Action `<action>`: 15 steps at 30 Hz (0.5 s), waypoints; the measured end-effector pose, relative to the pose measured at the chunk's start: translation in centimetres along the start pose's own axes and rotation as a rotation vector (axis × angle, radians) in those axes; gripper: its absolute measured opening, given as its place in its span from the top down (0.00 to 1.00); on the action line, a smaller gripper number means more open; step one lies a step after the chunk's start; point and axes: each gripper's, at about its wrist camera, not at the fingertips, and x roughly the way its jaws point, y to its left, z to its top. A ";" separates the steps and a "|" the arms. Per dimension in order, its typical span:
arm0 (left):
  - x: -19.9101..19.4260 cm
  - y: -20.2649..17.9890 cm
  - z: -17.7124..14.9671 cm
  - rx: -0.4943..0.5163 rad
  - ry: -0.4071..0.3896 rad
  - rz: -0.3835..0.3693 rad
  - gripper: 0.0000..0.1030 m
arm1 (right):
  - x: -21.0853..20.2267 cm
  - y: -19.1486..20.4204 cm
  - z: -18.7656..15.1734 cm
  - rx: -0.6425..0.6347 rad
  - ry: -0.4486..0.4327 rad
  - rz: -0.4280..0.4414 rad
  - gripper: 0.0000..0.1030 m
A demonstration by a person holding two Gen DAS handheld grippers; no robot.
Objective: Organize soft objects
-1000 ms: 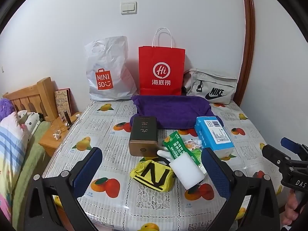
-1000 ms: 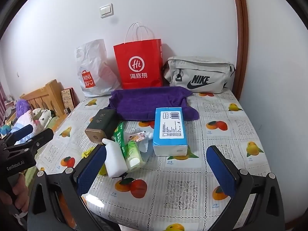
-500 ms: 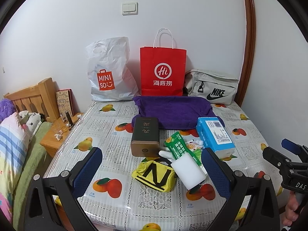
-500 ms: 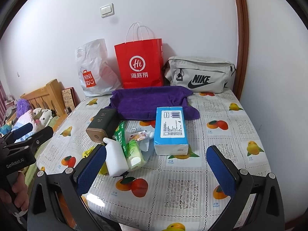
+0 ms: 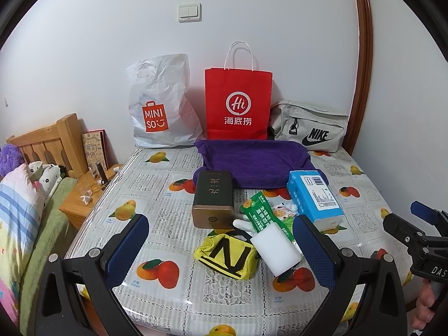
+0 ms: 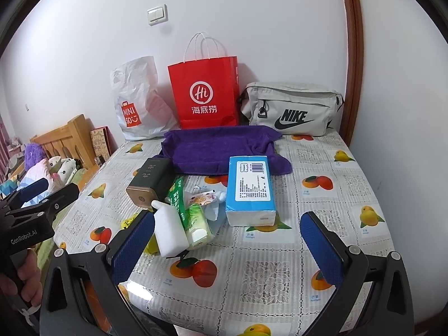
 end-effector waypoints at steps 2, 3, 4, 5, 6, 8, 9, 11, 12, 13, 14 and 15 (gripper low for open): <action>-0.1 0.3 0.1 -0.002 0.000 -0.001 0.00 | 0.0 0.0 0.0 0.002 -0.002 0.000 0.01; -0.1 0.3 0.1 -0.002 -0.001 0.000 0.00 | 0.0 0.1 0.0 0.002 -0.002 0.001 0.01; -0.1 0.3 0.1 -0.001 -0.001 -0.001 0.00 | 0.0 0.1 0.0 0.002 -0.003 0.001 0.01; -0.1 0.5 0.2 -0.002 0.000 -0.001 0.00 | 0.0 0.2 0.0 0.000 -0.004 0.000 0.01; -0.1 0.3 0.1 -0.002 0.000 0.000 0.00 | 0.0 0.2 0.0 0.000 -0.004 0.000 0.01; -0.1 0.3 0.1 0.000 -0.002 -0.002 0.00 | 0.0 0.1 0.0 0.001 -0.002 0.000 0.01; -0.1 0.3 0.1 0.002 -0.003 -0.002 0.00 | -0.1 0.1 0.0 0.002 -0.003 0.000 0.01; -0.2 0.5 0.2 -0.001 -0.002 0.002 0.00 | -0.1 0.2 0.0 0.001 -0.005 0.000 0.01; -0.2 0.4 0.1 0.000 -0.002 0.000 0.00 | -0.1 0.2 0.0 0.001 -0.005 0.001 0.01; -0.2 0.4 0.1 0.001 -0.002 0.002 0.00 | -0.1 0.2 0.0 0.000 -0.006 0.002 0.01; -0.2 0.6 0.2 0.001 -0.002 0.005 0.00 | -0.1 0.2 0.0 -0.001 -0.006 0.000 0.01; -0.2 0.4 0.1 0.002 -0.004 0.005 0.00 | -0.2 0.2 0.0 -0.001 -0.006 0.001 0.01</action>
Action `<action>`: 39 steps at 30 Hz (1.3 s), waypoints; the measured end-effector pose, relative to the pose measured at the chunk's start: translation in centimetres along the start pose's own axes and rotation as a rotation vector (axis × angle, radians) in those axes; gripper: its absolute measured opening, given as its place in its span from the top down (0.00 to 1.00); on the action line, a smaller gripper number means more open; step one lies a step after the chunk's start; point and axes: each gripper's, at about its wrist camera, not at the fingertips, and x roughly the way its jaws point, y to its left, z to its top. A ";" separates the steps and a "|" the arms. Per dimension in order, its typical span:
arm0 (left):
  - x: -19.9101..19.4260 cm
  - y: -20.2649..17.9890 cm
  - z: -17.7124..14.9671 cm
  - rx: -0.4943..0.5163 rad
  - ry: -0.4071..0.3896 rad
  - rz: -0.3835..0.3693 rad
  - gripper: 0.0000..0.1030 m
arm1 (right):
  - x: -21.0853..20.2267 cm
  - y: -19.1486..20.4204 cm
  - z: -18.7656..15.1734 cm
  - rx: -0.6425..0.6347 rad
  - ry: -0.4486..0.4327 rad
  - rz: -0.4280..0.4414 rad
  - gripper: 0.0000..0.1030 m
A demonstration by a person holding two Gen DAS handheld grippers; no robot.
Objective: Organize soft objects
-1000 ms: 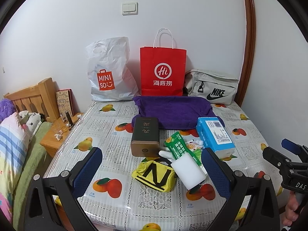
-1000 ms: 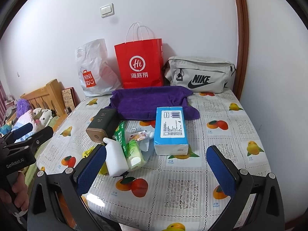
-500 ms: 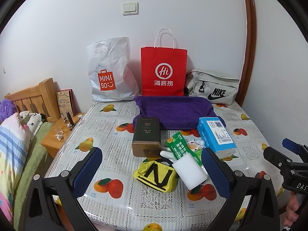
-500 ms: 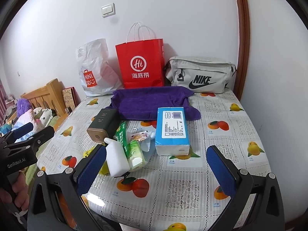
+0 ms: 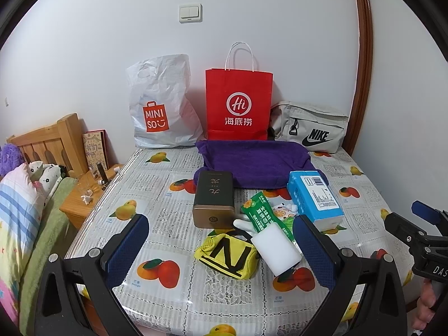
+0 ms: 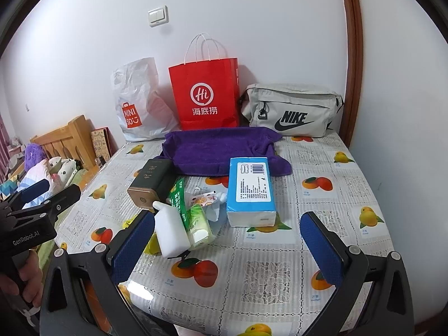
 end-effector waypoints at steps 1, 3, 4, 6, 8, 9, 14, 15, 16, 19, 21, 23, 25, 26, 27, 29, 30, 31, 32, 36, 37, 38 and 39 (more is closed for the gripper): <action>0.0 0.0 0.0 0.000 0.001 -0.001 0.00 | 0.0 0.0 0.0 0.000 -0.001 0.000 0.01; 0.0 0.0 0.0 0.000 0.001 0.000 0.00 | 0.0 0.0 0.0 0.003 -0.001 0.002 0.01; 0.0 0.0 0.0 0.000 0.002 0.000 0.00 | 0.0 0.0 0.0 0.001 0.000 0.002 0.01; -0.1 0.0 -0.1 0.000 0.001 -0.004 0.00 | -0.1 -0.1 -0.1 0.002 -0.005 -0.003 0.01; -0.2 -0.2 -0.1 0.004 0.002 -0.004 0.00 | -0.2 -0.1 -0.1 0.004 -0.006 -0.002 0.01; -0.3 -0.1 0.0 0.006 0.001 -0.006 0.00 | -0.2 -0.1 -0.1 0.003 -0.007 -0.002 0.01; -0.2 -0.7 -0.3 0.009 0.002 -0.007 0.00 | -0.4 -0.2 -0.1 0.002 -0.009 -0.001 0.01; -0.3 -0.8 -0.3 0.009 0.000 -0.006 0.00 | -0.4 -0.1 -0.1 0.003 -0.010 -0.001 0.01; -0.3 -0.8 -0.3 0.008 0.000 -0.007 0.00 | -0.4 -0.1 -0.1 0.002 -0.012 -0.001 0.01; -0.3 -0.7 -0.3 0.011 -0.001 -0.007 0.00 | -0.4 0.0 -0.1 0.000 -0.009 0.000 0.01; -0.2 -0.7 -0.3 0.008 0.000 -0.010 0.00 | -0.4 0.0 -0.1 0.002 -0.007 0.003 0.01; -0.2 -0.7 -0.4 0.009 0.001 -0.009 0.00 | -0.3 0.1 -0.2 0.002 -0.006 0.004 0.01; -0.2 -0.7 -0.4 0.007 0.002 -0.010 0.00 | -0.4 0.1 -0.3 0.005 -0.007 0.008 0.01; -0.1 -0.7 -0.4 0.005 0.003 -0.011 0.00 | -0.3 0.1 -0.2 0.006 -0.006 0.007 0.01; -0.2 -0.8 -0.5 0.006 0.002 -0.012 0.00 | -0.4 0.1 -0.3 0.007 -0.006 0.008 0.01; 0.0 -0.7 -0.6 0.005 0.003 -0.013 0.00 | -0.3 0.1 -0.2 0.008 -0.007 0.008 0.01; -0.1 -0.8 -0.6 0.005 0.002 -0.013 0.00 | -0.3 0.1 -0.3 0.008 -0.007 0.010 0.01; 0.0 -0.8 -0.7 0.006 0.004 -0.013 0.00 | -0.3 0.1 -0.3 0.011 -0.007 0.015 0.01; 0.1 -0.7 -0.8 0.008 0.006 -0.012 0.00 | -0.4 0.1 -0.3 0.012 -0.009 0.019 0.01; 1.2 -0.2 -1.1 0.007 0.025 -0.004 0.00 | 0.1 0.2 -0.3 0.012 -0.010 0.030 0.01; 1.6 -0.1 -1.2 0.005 0.032 -0.003 0.00 | 0.4 0.3 -0.4 0.013 -0.005 0.036 0.01; 2.1 0.2 -1.4 0.001 0.044 -0.001 0.00 | 0.7 0.2 -0.4 0.015 0.002 0.042 0.01; 2.7 0.5 -1.6 -0.002 0.058 0.001 0.00 | 1.1 0.2 -0.5 0.017 0.009 0.048 0.01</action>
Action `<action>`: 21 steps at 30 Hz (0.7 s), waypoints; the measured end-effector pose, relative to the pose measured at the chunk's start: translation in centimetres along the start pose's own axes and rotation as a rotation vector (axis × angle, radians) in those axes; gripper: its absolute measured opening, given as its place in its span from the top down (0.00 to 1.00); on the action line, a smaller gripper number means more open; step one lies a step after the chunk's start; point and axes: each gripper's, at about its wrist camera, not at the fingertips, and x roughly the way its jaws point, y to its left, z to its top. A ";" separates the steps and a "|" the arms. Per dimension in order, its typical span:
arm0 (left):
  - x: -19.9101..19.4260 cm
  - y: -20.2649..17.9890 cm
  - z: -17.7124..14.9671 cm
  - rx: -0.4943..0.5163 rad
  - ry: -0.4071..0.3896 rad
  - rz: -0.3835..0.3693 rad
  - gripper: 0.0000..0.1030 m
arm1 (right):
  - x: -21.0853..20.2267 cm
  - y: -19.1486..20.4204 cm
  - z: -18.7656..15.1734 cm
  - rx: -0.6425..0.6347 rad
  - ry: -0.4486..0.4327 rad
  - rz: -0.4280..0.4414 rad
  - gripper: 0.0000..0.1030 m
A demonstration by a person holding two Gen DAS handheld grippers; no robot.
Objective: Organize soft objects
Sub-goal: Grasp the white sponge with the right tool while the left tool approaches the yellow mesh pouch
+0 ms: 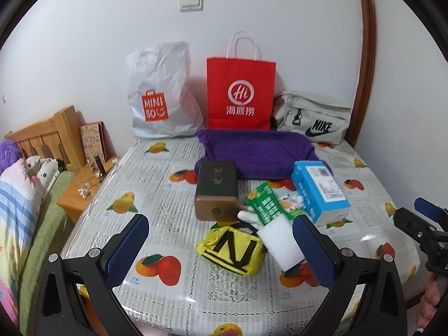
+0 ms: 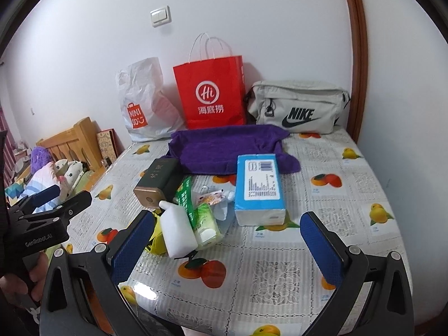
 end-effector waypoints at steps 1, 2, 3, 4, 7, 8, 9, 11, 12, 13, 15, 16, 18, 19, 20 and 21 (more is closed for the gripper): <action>0.5 0.3 -0.2 -0.004 0.010 0.002 0.00 | 0.4 0.1 -0.2 -0.003 0.008 0.007 0.01; 1.0 0.5 -0.5 -0.008 0.022 0.003 0.00 | 0.7 0.1 -0.3 -0.006 0.014 0.009 0.01; 1.5 0.8 -0.7 -0.012 0.033 0.005 0.00 | 1.0 0.1 -0.4 -0.009 0.019 0.009 0.01; 2.2 1.0 -1.0 -0.019 0.051 0.007 0.00 | 1.4 0.2 -0.5 -0.011 0.023 0.011 0.01; 4.0 1.4 -1.7 -0.012 0.088 0.014 0.00 | 2.6 0.2 -0.9 -0.015 0.044 0.034 0.01; 4.7 1.5 -2.0 -0.012 0.101 0.023 0.00 | 3.1 0.3 -1.1 -0.016 0.050 0.048 0.01; 5.0 1.7 -2.2 -0.016 0.110 0.027 0.00 | 3.5 0.4 -1.2 -0.019 0.054 0.058 0.02; 5.7 2.1 -2.4 -0.026 0.126 0.026 0.00 | 4.4 0.9 -1.6 -0.037 0.062 0.081 0.04; 6.0 2.3 -2.5 -0.029 0.133 0.028 0.00 | 4.8 1.2 -1.8 -0.050 0.066 0.092 0.08; 6.4 2.4 -2.6 -0.034 0.142 0.032 0.00 | 5.4 1.7 -2.0 -0.071 0.072 0.110 0.10; 7.1 2.7 -2.8 -0.038 0.156 0.035 0.00 | 6.2 2.5 -2.2 -0.097 0.084 0.131 0.14; 7.5 3.0 -2.9 -0.044 0.165 0.037 0.00 | 6.9 3.1 -2.4 -0.116 0.090 0.146 0.14; 8.2 3.5 -3.1 -0.055 0.180 0.040 0.00 | 7.6 3.9 -2.8 -0.146 0.093 0.161 0.14; 8.7 3.8 -3.2 -0.062 0.191 0.042 0.00 | 8.2 4.6 -3.0 -0.175 0.094 0.164 0.14; 9.0 4.0 -3.3 -0.067 0.200 0.044 0.00 | 8.5 5.0 -3.2 -0.195 0.091 0.160 0.14; 9.3 4.3 -3.4 -0.071 0.207 0.047 0.00 | 8.8 5.5 -3.4 -0.214 0.091 0.157 0.14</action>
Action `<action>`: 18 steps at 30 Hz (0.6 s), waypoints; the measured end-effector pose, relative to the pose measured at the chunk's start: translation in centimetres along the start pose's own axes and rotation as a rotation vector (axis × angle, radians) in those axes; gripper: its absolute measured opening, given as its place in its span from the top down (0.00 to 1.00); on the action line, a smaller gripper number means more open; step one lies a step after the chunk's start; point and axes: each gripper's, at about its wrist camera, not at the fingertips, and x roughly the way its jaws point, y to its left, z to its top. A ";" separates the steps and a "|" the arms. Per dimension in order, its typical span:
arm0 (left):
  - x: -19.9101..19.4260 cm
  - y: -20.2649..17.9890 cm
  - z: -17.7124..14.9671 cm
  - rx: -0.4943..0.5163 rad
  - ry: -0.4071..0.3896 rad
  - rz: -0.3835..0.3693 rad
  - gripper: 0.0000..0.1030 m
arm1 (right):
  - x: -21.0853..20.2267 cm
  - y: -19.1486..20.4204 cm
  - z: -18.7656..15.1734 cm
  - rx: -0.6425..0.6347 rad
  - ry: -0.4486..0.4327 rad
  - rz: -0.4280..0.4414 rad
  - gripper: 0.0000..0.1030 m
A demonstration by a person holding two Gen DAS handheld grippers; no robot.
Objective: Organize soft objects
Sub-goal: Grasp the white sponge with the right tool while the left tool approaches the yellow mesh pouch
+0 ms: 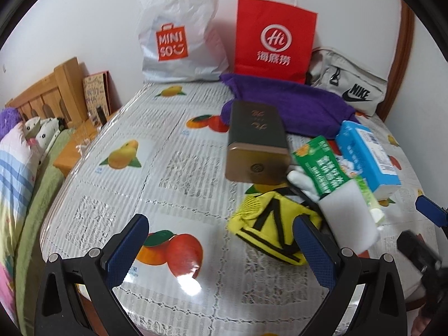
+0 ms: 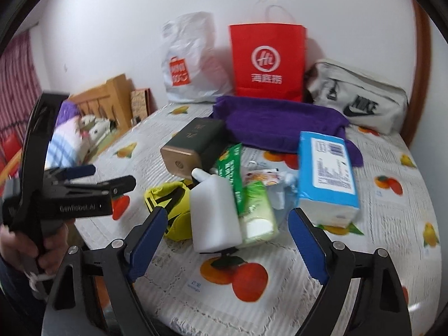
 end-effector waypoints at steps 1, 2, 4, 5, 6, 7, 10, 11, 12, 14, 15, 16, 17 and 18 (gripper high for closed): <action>0.3 0.2 0.0 -0.002 0.005 0.000 0.00 | 0.5 0.6 -0.1 -0.029 0.006 -0.003 0.14; 0.7 0.5 0.0 -0.005 0.008 0.000 0.00 | 1.0 1.1 -0.2 -0.054 0.013 -0.009 0.14; 1.2 0.9 0.0 -0.017 0.017 -0.002 0.00 | 1.8 2.0 -0.5 -0.101 0.015 -0.028 0.15; 1.4 1.2 0.0 -0.022 0.020 -0.006 0.00 | 2.1 2.3 -0.6 -0.118 0.016 -0.030 0.15; 1.6 1.4 0.0 -0.027 0.023 -0.010 0.00 | 2.5 2.7 -0.7 -0.136 0.018 -0.037 0.15; 1.9 1.6 0.0 -0.033 0.028 -0.013 0.00 | 2.8 3.0 -0.8 -0.149 0.018 -0.052 0.15; 2.4 2.1 0.1 -0.042 0.035 -0.027 0.00 | 3.8 3.9 -1.3 -0.202 0.013 -0.093 0.15; 2.5 2.2 0.1 -0.044 0.036 -0.030 0.00 | 4.2 4.2 -1.4 -0.226 0.012 -0.114 0.15; 2.6 2.4 0.0 -0.047 0.037 -0.034 0.00 | 4.5 4.5 -1.6 -0.249 0.012 -0.136 0.15; 2.9 2.7 0.0 -0.053 0.042 -0.049 0.00 | 5.4 4.9 -2.0 -0.303 0.018 -0.189 0.18; 3.0 2.8 -0.1 -0.054 0.043 -0.055 0.00 | 5.7 5.0 -2.2 -0.318 0.025 -0.198 0.20; 3.2 2.9 -0.1 -0.055 0.045 -0.058 0.00 | 6.1 5.1 -2.3 -0.334 0.035 -0.208 0.22; 3.3 3.0 -0.1 -0.058 0.047 -0.061 0.00 | 6.5 5.2 -2.5 -0.345 0.043 -0.220 0.26; 3.5 3.0 -0.1 -0.061 0.051 -0.065 0.00 | 6.9 5.2 -2.5 -0.354 0.054 -0.230 0.31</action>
